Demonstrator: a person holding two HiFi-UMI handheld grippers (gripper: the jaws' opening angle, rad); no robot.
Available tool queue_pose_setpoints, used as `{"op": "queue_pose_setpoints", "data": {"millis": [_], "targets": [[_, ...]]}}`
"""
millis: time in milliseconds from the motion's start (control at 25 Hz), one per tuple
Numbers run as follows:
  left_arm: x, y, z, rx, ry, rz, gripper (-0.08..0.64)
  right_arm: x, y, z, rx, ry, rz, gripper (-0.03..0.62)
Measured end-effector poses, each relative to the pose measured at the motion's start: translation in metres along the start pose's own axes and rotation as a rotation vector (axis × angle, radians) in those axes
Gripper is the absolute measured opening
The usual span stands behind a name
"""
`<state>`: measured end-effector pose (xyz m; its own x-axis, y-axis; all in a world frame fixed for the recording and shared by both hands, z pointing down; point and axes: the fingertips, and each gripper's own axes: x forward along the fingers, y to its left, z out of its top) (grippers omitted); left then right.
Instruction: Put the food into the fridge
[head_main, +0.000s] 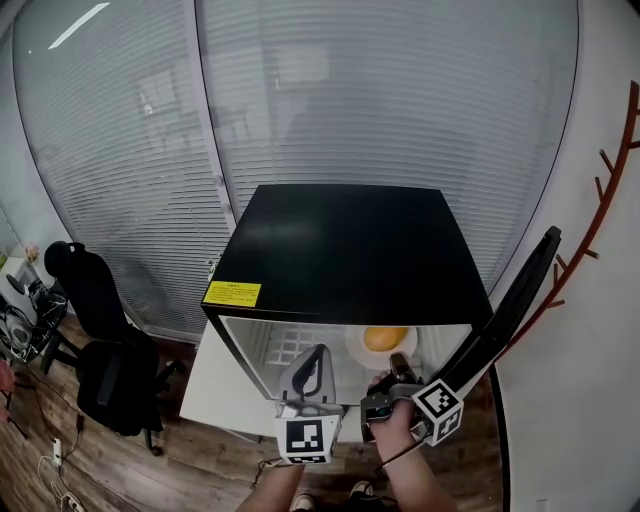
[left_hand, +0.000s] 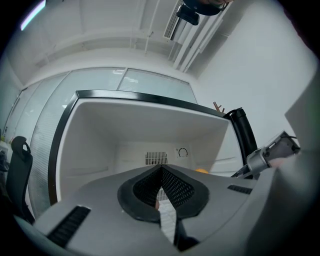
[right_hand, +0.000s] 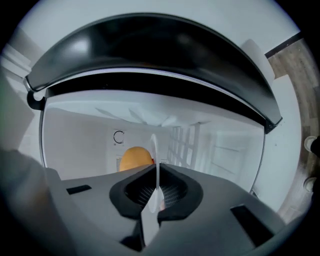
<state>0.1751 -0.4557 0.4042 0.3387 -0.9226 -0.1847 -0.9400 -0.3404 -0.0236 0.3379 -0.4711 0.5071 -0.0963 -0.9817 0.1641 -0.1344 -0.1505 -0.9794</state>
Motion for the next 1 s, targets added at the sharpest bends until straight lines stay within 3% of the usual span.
{"op": "queue_pose_setpoints", "data": {"millis": [480, 1000], "targets": [[0.008, 0.005, -0.002, 0.002, -0.007, 0.004, 0.025, 0.038, -0.01, 0.004, -0.05, -0.016, -0.063, 0.034], [0.009, 0.011, -0.002, -0.025, -0.017, -0.003, 0.026, 0.042, -0.008, 0.0, -0.263, -0.002, -0.163, 0.034]]}}
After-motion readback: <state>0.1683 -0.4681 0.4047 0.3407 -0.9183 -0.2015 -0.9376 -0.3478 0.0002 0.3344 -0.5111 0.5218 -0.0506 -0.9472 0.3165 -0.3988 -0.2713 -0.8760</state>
